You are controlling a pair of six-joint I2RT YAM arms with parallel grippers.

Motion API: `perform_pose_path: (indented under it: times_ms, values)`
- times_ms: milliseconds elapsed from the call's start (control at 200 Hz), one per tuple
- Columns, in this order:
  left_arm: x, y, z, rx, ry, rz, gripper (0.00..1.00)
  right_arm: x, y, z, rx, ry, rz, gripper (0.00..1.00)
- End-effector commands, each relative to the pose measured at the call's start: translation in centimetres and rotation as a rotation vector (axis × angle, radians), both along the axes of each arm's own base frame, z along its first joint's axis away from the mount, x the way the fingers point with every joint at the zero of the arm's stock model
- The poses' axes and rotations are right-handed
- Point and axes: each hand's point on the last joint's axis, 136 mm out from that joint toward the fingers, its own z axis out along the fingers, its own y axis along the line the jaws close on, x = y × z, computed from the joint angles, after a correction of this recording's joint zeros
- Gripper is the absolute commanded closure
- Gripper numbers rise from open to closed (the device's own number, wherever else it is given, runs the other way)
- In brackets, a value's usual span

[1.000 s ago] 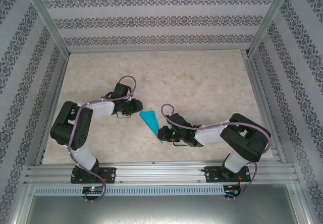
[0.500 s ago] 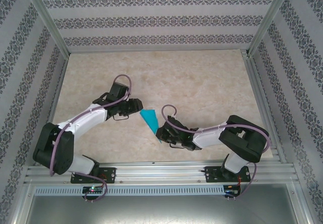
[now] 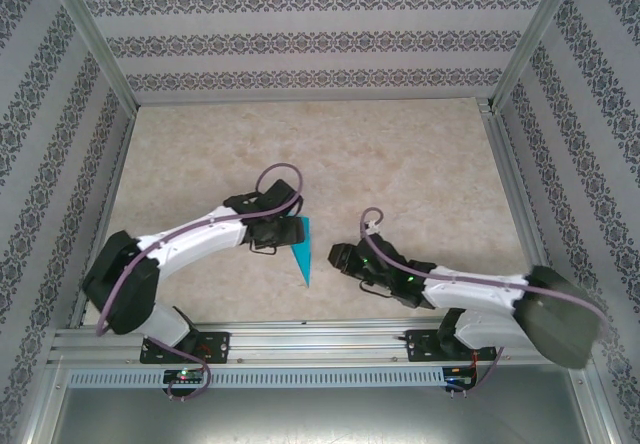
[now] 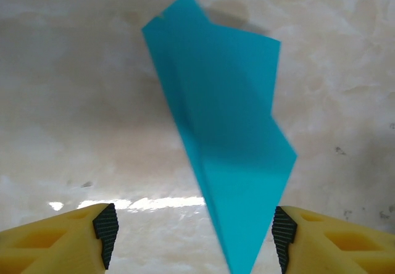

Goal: Fold a paper plane with a square sheet of paper (pick it up from the middle)

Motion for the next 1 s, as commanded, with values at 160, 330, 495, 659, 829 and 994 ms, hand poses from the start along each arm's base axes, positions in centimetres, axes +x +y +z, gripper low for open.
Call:
perform_pose_path:
  times_ms: [160, 330, 495, 659, 829, 994]
  values:
    - [0.1, -1.1, -1.5, 0.221, 0.083, 0.012, 0.25, -0.3, -5.9, -1.4, -0.164, 0.006, 0.02, 0.56]
    - [0.7, -0.8, -2.1, 0.306, 0.109, 0.032, 0.2, -0.4, -5.0, -0.9, -0.137, 0.014, 0.076, 0.54]
    - [1.0, -0.9, -2.4, 0.307, 0.113, 0.02, 0.22, -0.1, -3.0, -0.8, -0.133, 0.043, 0.16, 0.53]
    - [0.8, 0.6, -1.8, 0.287, 0.095, 0.031, 0.38, 0.2, -0.8, -0.7, -0.134, 0.057, 0.232, 0.53]
    - [0.4, 1.7, -1.4, 0.244, 0.073, 0.038, 0.5, 0.3, 1.8, -0.7, -0.142, 0.06, 0.299, 0.52]
    - [0.0, 2.6, -2.2, 0.237, 0.092, 0.046, 0.56, 0.4, 4.3, -1.2, -0.16, 0.067, 0.36, 0.52]
